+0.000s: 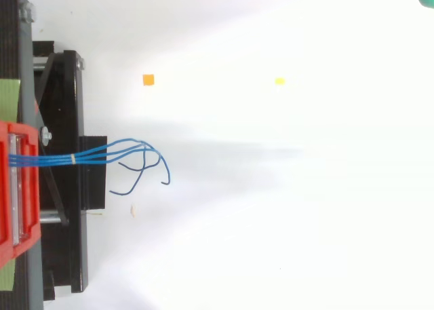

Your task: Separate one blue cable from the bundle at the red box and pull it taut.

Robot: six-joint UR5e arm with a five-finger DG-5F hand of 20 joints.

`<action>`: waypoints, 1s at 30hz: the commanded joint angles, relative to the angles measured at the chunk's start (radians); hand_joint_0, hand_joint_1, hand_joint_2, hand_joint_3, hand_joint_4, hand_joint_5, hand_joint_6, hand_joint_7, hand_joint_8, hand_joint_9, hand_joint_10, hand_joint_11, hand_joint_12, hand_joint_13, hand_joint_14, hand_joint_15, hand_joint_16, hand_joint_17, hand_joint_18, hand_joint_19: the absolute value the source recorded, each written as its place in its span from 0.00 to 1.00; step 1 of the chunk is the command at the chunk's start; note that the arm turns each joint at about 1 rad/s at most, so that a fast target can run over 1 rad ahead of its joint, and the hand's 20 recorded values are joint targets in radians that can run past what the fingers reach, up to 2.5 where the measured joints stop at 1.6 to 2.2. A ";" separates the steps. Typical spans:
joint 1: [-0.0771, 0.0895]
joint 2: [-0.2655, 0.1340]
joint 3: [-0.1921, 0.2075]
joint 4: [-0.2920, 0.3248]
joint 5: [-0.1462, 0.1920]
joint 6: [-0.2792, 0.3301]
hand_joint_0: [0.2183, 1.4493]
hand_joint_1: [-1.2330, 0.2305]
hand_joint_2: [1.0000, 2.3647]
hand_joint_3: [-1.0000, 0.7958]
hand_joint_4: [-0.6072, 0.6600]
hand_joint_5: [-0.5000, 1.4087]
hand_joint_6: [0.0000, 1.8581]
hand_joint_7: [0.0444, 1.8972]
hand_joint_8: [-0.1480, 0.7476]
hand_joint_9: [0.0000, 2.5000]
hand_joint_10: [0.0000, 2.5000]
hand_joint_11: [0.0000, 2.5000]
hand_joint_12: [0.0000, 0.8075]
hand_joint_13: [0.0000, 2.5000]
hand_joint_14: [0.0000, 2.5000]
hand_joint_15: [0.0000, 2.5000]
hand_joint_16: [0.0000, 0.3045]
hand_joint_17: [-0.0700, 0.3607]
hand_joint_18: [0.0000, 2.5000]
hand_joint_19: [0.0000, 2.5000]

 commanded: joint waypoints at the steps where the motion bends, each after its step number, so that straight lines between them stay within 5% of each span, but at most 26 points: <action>1: 0.000 0.000 0.000 0.000 0.000 0.000 0.29 0.44 0.00 0.29 0.69 0.15 0.27 0.40 0.51 0.18 0.00 0.12 0.44 0.10 0.00 0.06 0.17 0.44 0.13 0.19; 25: 0.000 0.001 0.000 0.000 0.000 0.000 0.29 0.44 0.00 0.30 0.69 0.14 0.27 0.39 0.51 0.17 0.00 0.12 0.43 0.09 0.00 0.06 0.16 0.41 0.12 0.16; 30: -0.012 0.003 0.000 0.000 -0.002 0.001 0.29 0.44 0.00 0.29 0.69 0.14 0.27 0.39 0.51 0.17 0.00 0.12 0.42 0.10 0.00 0.06 0.15 0.40 0.11 0.14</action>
